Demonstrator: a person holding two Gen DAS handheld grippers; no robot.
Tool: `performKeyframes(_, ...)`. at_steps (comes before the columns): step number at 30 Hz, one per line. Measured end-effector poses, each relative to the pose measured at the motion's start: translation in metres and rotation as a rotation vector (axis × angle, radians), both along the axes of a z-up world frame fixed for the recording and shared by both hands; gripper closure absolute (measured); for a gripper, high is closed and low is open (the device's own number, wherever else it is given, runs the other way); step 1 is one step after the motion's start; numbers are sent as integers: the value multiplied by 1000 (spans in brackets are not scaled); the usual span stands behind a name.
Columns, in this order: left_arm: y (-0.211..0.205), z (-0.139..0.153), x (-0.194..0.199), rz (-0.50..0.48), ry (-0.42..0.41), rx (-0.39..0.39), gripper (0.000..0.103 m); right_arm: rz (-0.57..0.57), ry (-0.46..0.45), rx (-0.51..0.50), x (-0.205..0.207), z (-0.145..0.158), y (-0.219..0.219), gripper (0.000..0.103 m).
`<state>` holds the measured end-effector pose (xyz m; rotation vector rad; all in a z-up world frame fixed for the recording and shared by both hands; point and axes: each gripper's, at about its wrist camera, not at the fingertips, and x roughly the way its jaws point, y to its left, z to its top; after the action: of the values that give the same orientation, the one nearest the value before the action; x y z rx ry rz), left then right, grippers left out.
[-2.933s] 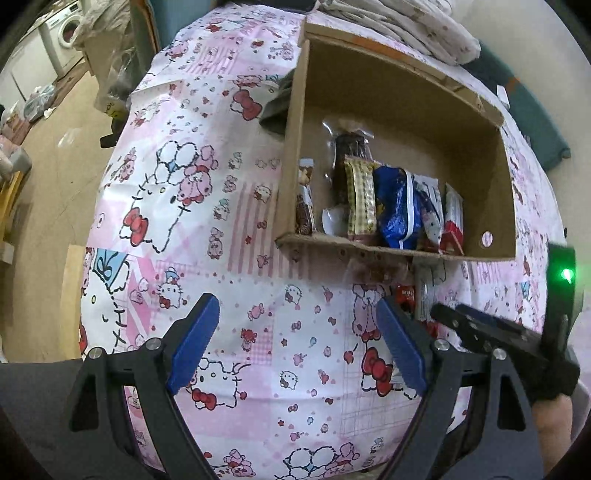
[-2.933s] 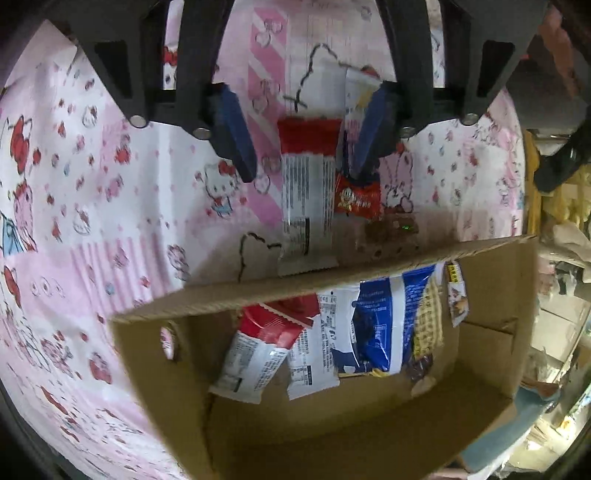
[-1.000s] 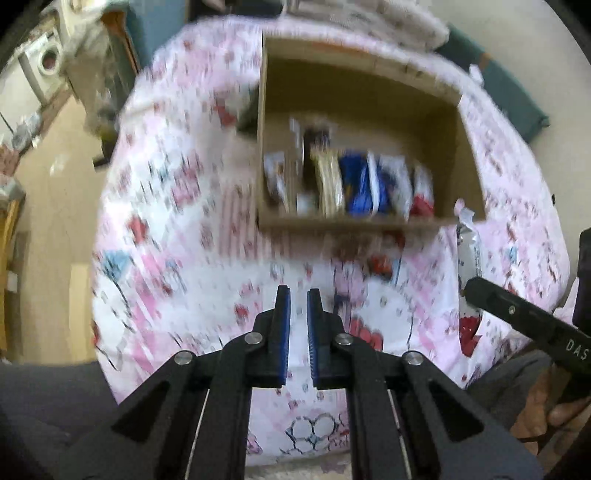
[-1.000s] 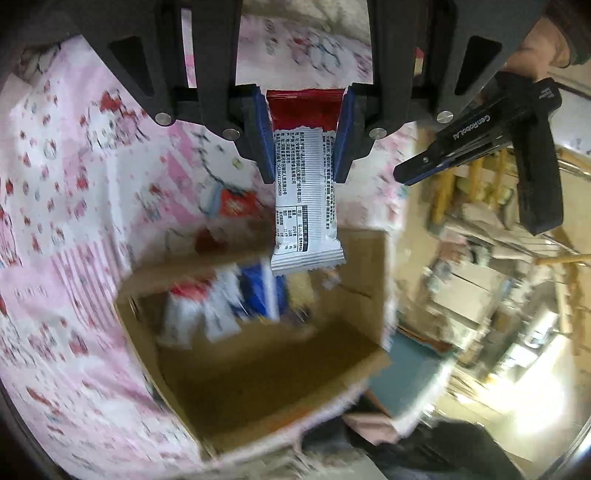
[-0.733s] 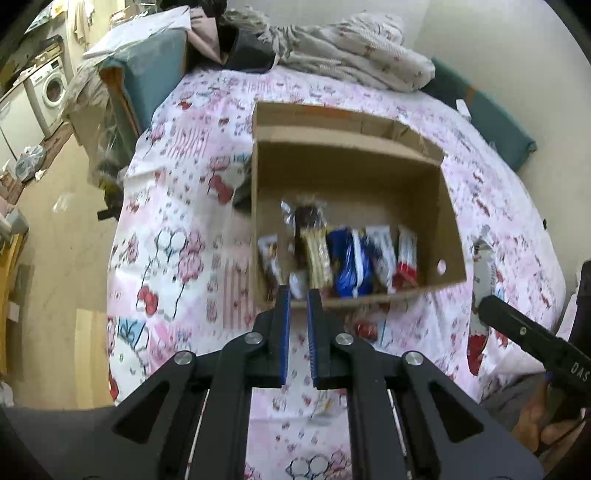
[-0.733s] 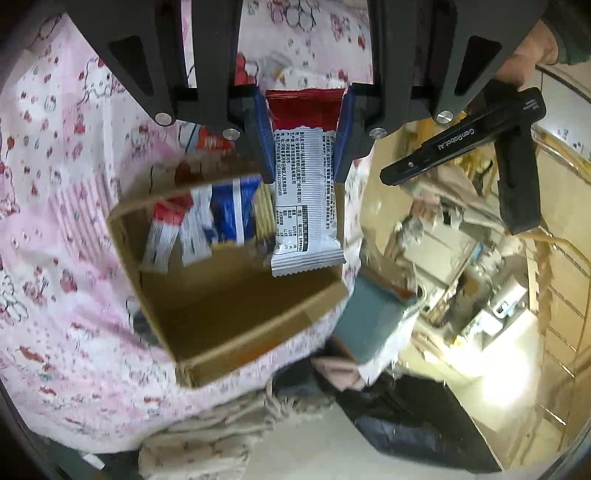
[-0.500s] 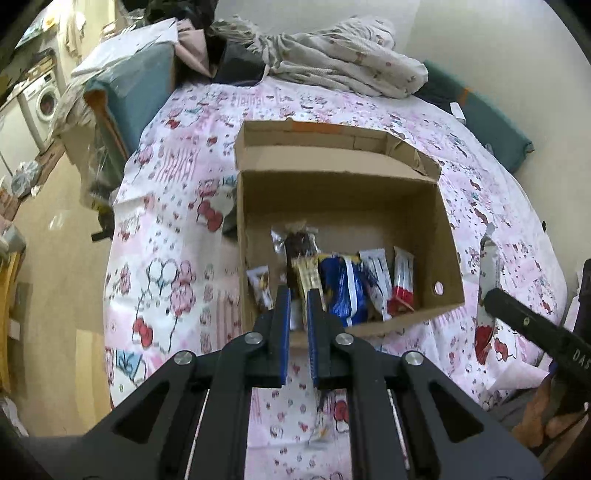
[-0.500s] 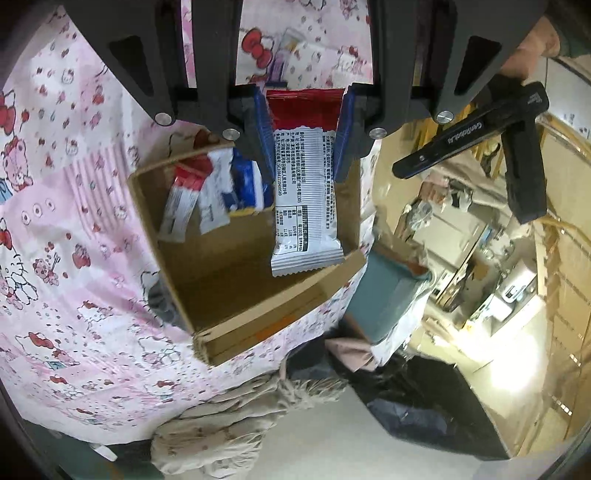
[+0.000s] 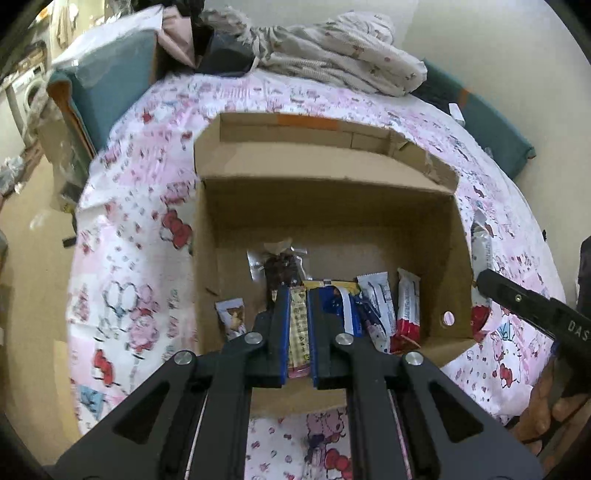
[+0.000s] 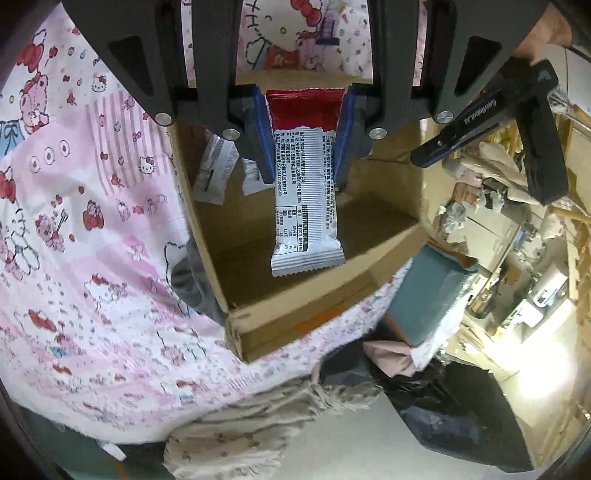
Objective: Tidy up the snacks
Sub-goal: 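Lower the white red-ended bar into the box and open the right tool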
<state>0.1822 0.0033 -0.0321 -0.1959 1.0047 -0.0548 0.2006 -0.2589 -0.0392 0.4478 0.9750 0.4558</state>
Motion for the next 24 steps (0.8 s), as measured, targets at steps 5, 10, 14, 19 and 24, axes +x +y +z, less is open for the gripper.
performKeyframes(5, 3, -18, 6, 11, -17, 1, 97, -19, 83, -3, 4, -25, 2, 71)
performKeyframes(10, 3, -23, 10, 7, -11, 7, 97, -21, 138, -7, 8, -38, 4, 70)
performKeyframes(14, 0, -26, 10, -1, -4, 27, 96, -23, 162, -13, 10, -44, 6, 69)
performKeyframes(19, -3, -31, 11, -14, 26, 14, 96, -24, 180, -5, 10, -46, 8, 68)
performKeyframes(24, -5, -32, 9, -18, 39, 27, 71, -19, 191, 17, 11, -47, 8, 59)
